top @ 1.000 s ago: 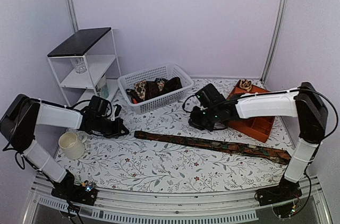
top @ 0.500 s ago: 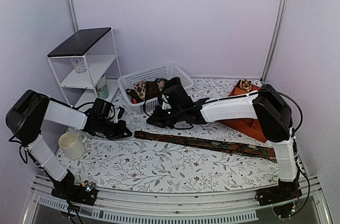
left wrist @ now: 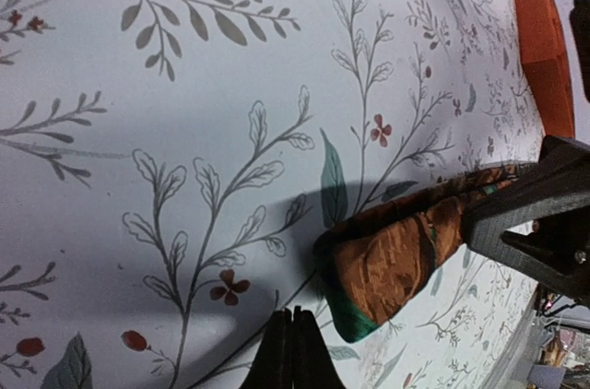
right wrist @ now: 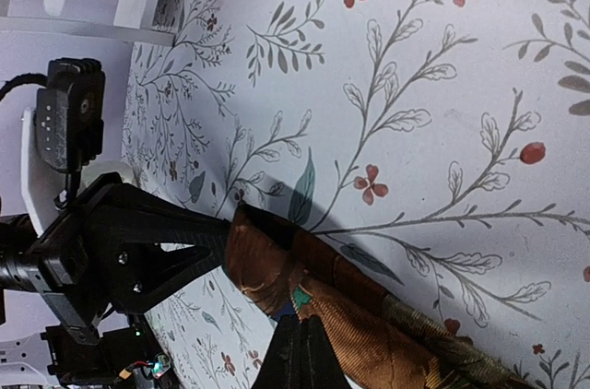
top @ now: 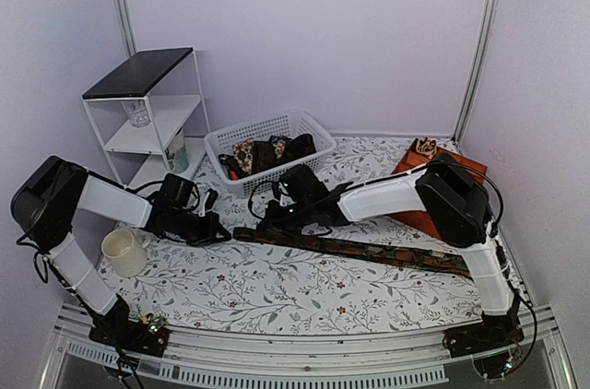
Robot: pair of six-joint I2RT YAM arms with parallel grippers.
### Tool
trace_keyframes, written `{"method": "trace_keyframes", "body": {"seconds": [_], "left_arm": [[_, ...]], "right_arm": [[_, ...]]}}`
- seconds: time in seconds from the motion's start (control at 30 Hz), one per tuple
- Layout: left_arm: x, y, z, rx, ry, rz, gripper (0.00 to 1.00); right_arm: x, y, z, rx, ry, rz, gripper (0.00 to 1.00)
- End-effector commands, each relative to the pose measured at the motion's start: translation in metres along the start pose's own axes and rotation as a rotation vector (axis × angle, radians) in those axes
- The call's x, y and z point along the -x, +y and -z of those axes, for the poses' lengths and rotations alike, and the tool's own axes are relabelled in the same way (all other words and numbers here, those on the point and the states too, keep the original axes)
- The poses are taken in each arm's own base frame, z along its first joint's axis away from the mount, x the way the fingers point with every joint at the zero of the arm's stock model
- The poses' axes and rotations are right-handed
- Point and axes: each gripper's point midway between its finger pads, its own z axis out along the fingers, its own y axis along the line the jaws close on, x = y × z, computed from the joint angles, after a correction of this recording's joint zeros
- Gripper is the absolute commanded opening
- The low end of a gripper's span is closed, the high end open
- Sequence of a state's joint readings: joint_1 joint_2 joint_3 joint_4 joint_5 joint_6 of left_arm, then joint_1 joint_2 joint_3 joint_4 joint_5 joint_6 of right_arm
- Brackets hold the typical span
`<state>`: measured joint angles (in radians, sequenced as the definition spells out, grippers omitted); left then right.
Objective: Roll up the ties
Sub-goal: Roll the tie at the center of the board.
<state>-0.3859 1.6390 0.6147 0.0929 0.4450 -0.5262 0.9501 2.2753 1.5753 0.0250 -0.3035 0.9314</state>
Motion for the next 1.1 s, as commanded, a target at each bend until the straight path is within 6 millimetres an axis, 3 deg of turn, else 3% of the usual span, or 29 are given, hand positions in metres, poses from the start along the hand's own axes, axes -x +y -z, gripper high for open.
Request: {"method": "trace_keyframes", "body": {"seconds": [0.0,0.27,0.43,0.87,1.07], "left_arm": [[-0.005,-0.006,-0.005,-0.035,0.015,-0.01,0.0],[-0.001,-0.013,-0.006,-0.066,0.01,-0.009,0.0],[-0.001,-0.02,-0.007,-0.107,0.011,-0.008,0.0],[0.01,-0.046,-0.006,-0.253,-0.041,-0.031,0.0],[0.009,-0.069,-0.008,-0.348,-0.036,-0.068,0.0]], "right_arm": [[-0.011,-0.011,-0.018,-0.016,0.038,-0.016,0.0],[-0.028,-0.044,-0.036,-0.092,0.08,-0.04,0.0],[-0.034,-0.053,-0.038,-0.114,0.092,-0.052,0.0],[-0.036,-0.051,-0.036,-0.094,0.076,-0.051,0.0],[-0.031,-0.043,-0.034,-0.063,0.048,-0.041,0.0]]}}
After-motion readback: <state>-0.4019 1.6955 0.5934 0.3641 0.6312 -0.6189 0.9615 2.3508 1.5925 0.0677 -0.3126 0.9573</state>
